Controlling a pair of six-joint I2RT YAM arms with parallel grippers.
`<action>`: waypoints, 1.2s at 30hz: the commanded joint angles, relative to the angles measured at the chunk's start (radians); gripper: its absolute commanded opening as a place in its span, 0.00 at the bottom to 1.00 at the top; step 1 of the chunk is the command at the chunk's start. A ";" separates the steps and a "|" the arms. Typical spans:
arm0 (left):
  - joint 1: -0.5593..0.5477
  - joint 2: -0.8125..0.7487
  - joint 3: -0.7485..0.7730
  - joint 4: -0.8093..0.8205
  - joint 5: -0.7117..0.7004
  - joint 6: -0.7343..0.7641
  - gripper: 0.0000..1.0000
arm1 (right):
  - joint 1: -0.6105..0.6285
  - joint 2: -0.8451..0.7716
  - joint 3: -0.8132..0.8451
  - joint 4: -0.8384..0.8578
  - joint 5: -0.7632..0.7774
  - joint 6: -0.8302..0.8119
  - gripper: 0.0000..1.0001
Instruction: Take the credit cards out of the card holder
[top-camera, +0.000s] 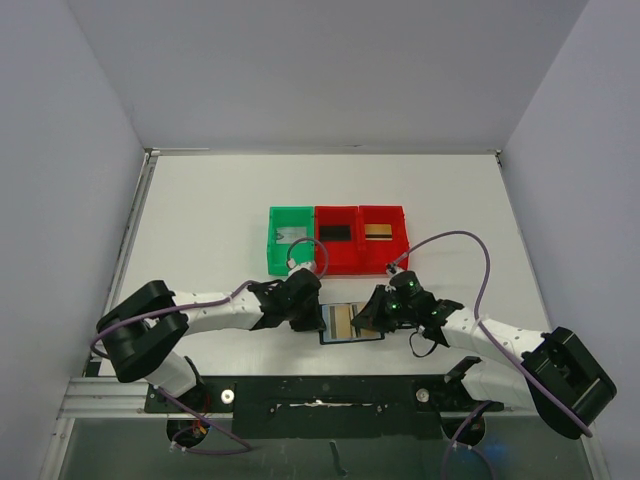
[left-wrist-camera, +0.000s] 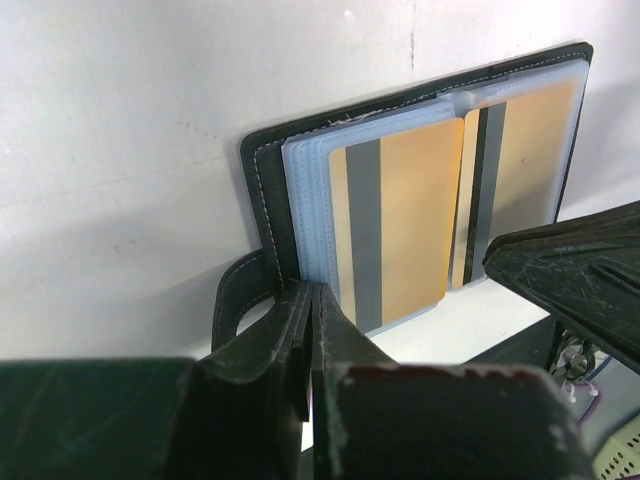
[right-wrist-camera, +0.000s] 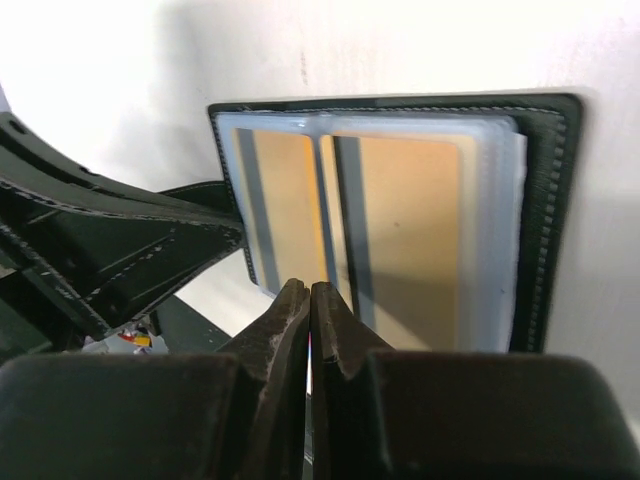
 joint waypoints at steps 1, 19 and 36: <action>-0.003 -0.034 -0.006 -0.069 -0.053 0.025 0.00 | -0.008 -0.016 0.042 -0.064 0.045 -0.015 0.00; -0.007 -0.144 0.047 -0.068 -0.046 0.048 0.39 | 0.008 0.007 0.079 -0.037 0.029 -0.020 0.21; -0.007 -0.167 0.141 -0.181 -0.104 0.059 0.48 | 0.038 0.055 0.111 -0.042 0.074 0.001 0.33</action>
